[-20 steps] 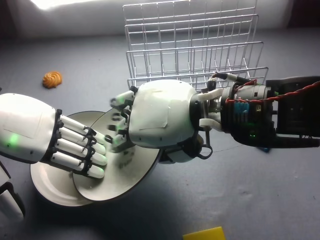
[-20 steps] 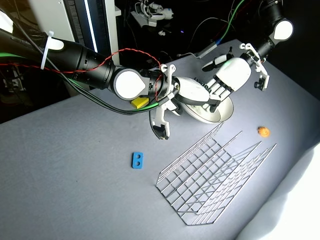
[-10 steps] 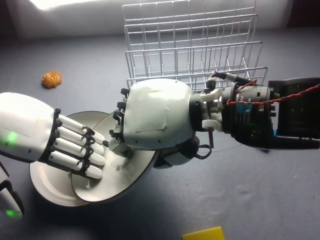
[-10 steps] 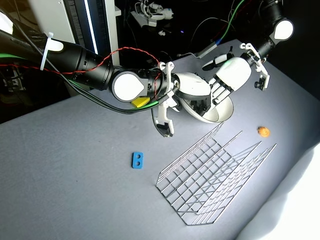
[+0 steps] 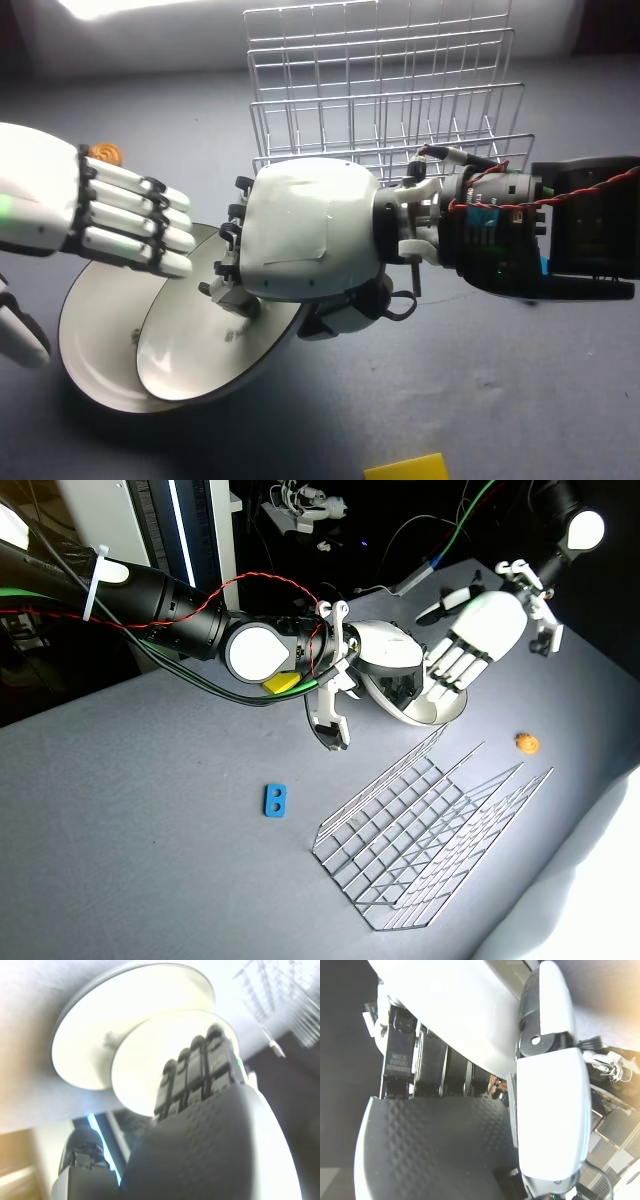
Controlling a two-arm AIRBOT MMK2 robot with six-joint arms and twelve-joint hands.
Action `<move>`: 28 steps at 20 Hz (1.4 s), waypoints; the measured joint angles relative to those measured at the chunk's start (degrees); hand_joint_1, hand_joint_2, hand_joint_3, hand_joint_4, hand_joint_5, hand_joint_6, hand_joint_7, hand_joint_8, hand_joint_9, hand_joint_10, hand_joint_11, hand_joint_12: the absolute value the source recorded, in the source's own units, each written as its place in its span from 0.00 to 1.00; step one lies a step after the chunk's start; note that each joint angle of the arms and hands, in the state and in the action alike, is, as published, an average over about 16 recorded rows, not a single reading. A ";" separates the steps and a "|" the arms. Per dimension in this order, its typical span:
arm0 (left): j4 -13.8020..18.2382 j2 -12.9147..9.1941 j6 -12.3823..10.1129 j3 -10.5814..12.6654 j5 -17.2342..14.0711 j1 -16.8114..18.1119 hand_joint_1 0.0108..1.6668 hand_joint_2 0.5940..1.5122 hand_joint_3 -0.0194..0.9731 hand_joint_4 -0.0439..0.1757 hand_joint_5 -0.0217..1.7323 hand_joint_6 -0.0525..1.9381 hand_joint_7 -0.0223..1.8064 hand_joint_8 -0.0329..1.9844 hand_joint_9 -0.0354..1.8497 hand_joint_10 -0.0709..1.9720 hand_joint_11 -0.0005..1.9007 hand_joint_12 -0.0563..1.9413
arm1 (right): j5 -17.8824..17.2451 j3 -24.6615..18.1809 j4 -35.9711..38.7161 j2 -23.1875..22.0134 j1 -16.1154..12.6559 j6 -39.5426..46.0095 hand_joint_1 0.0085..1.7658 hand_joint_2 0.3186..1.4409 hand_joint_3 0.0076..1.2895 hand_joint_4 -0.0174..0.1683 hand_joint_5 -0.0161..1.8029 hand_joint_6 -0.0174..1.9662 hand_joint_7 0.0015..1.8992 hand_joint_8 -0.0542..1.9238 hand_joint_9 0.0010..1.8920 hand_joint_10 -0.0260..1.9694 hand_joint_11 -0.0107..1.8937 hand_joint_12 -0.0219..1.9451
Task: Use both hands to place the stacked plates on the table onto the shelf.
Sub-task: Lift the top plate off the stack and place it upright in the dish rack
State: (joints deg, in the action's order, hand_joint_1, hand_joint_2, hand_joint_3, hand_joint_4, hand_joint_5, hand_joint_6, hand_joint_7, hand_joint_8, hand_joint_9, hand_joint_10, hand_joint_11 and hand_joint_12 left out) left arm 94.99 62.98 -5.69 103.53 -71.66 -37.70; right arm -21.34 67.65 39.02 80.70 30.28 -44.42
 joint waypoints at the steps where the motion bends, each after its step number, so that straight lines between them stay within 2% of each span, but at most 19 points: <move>1: -0.23 -0.15 -0.34 0.55 -0.03 0.28 0.00 0.52 0.04 0.21 0.02 0.03 0.02 0.01 0.03 0.04 0.01 0.03 | 0.19 -0.44 -0.15 -0.26 -0.23 0.07 0.65 0.57 0.00 0.05 0.47 0.41 0.53 0.38 0.68 0.04 0.50 0.54; 5: -0.73 -0.73 -1.79 2.95 -0.22 1.26 0.00 0.52 0.04 0.20 0.02 0.03 0.02 0.01 0.03 0.04 0.01 0.03 | 1.14 -2.75 -0.98 -1.70 -1.55 0.36 0.66 0.57 0.00 0.08 0.48 0.44 0.54 0.41 0.68 0.05 0.49 0.55; 10: -0.80 -1.18 -3.02 5.95 -0.56 1.96 0.00 0.53 0.04 0.21 0.02 0.03 0.02 0.01 0.03 0.04 0.01 0.03 | 2.76 -6.64 -2.43 -4.25 -3.88 0.68 0.69 0.58 0.01 0.11 0.50 0.48 0.55 0.43 0.64 0.19 0.46 0.59; 14: -0.65 -1.33 -3.58 8.02 -0.88 2.29 0.00 0.53 0.04 0.21 0.02 0.03 0.02 0.01 0.03 0.04 0.01 0.03 | 4.19 -9.95 -3.67 -6.63 -5.94 0.74 0.71 0.59 0.01 0.13 0.51 0.50 0.55 0.45 0.61 0.26 0.44 0.61; 19: -0.36 -1.35 -3.89 9.93 -1.22 2.48 0.00 0.53 0.04 0.21 0.02 0.03 0.02 0.01 0.03 0.04 0.01 0.03 | 5.56 -13.39 -5.06 -9.49 -8.47 1.78 0.74 0.60 0.00 0.12 0.52 0.52 0.54 0.47 0.54 0.42 0.42 0.64; 21: -0.22 -1.35 -3.93 10.40 -1.34 2.48 0.00 0.53 0.04 0.21 0.02 0.03 0.02 0.01 0.03 0.04 0.01 0.03 | 5.92 -14.38 -4.62 -10.68 -9.47 3.94 0.74 0.60 0.00 0.11 0.52 0.52 0.54 0.47 0.53 0.48 0.42 0.64; 23: -0.04 -1.35 -3.95 10.70 -1.47 2.48 0.00 0.53 0.04 0.21 0.02 0.03 0.02 0.01 0.03 0.04 0.01 0.03 | 6.15 -15.12 -2.93 -11.87 -10.52 7.92 0.75 0.61 0.00 0.10 0.52 0.51 0.54 0.47 0.53 0.49 0.42 0.64; 28: 0.65 -1.35 -4.02 11.02 -1.94 2.37 0.00 0.53 0.04 0.21 0.02 0.03 0.02 0.01 0.03 0.04 0.01 0.03 | 5.89 -16.16 2.75 -14.73 -13.57 22.04 0.75 0.61 0.01 0.09 0.52 0.50 0.55 0.46 0.53 0.52 0.44 0.64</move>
State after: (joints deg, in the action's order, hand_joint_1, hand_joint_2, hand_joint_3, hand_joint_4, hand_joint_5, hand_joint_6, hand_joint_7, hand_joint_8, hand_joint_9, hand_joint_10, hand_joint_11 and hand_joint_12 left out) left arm 95.64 61.63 -9.71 114.55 -73.61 -35.34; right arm -15.45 51.49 41.77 65.97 16.71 -22.37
